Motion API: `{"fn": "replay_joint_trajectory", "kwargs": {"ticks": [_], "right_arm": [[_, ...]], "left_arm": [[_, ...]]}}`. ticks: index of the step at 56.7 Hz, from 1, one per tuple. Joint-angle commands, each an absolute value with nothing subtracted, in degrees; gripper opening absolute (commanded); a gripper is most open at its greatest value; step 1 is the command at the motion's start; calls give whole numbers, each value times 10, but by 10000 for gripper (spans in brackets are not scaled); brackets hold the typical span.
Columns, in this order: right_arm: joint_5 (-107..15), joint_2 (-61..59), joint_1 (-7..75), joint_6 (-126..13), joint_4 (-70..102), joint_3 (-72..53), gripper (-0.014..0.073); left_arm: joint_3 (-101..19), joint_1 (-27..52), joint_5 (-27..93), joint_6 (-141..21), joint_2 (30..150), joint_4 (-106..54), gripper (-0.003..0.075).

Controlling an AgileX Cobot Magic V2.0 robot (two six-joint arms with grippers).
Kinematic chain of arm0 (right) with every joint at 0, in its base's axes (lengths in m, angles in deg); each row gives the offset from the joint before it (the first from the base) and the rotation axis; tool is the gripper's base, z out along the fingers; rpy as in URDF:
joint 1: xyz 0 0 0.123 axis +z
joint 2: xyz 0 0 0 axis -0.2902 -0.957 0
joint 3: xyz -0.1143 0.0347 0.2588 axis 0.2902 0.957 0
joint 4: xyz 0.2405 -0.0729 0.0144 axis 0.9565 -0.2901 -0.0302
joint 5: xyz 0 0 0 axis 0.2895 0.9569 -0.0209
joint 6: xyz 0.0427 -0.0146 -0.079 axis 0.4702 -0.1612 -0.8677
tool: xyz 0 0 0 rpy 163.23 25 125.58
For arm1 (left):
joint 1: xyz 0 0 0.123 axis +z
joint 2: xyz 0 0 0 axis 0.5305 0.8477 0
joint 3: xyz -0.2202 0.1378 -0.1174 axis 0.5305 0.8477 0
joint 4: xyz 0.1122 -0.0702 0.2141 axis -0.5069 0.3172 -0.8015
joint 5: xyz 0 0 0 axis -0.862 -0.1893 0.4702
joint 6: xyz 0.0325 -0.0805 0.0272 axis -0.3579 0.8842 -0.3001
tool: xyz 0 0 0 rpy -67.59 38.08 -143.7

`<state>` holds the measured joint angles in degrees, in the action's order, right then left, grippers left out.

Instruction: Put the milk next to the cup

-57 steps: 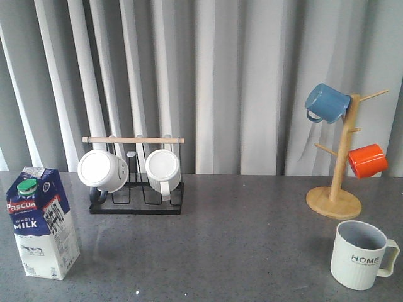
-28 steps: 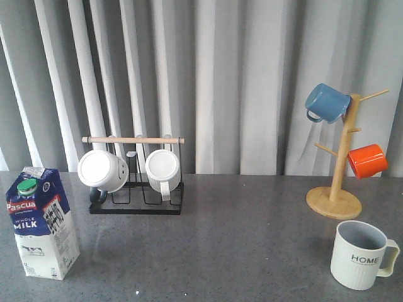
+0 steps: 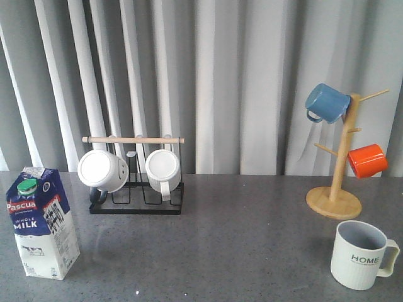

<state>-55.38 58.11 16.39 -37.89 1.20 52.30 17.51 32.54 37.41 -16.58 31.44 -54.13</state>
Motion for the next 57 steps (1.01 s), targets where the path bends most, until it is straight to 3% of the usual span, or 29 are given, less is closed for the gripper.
{"fn": "replay_joint_trajectory", "kwargs": {"ticks": [1,13,23,35,41,57], "right_arm": [[-625,589,161,-383,12,527,-8],[-744,589,161,-261,52,481,-8],[-646,554,161,-264,12,344,-8],[-504,292,161,-283,-47,183,-8],[-490,185,161,-283,-51,130,-8],[-517,74,161,-281,-72,111,-8]], "left_arm": [[163,326,421,-166,307,-547,-6],[150,325,517,-142,307,-524,-6],[65,325,467,-104,339,-509,-6],[-119,325,403,-126,594,-540,-6],[-206,325,397,-125,732,-540,-6],[-317,325,447,-90,935,-540,-6]]}}
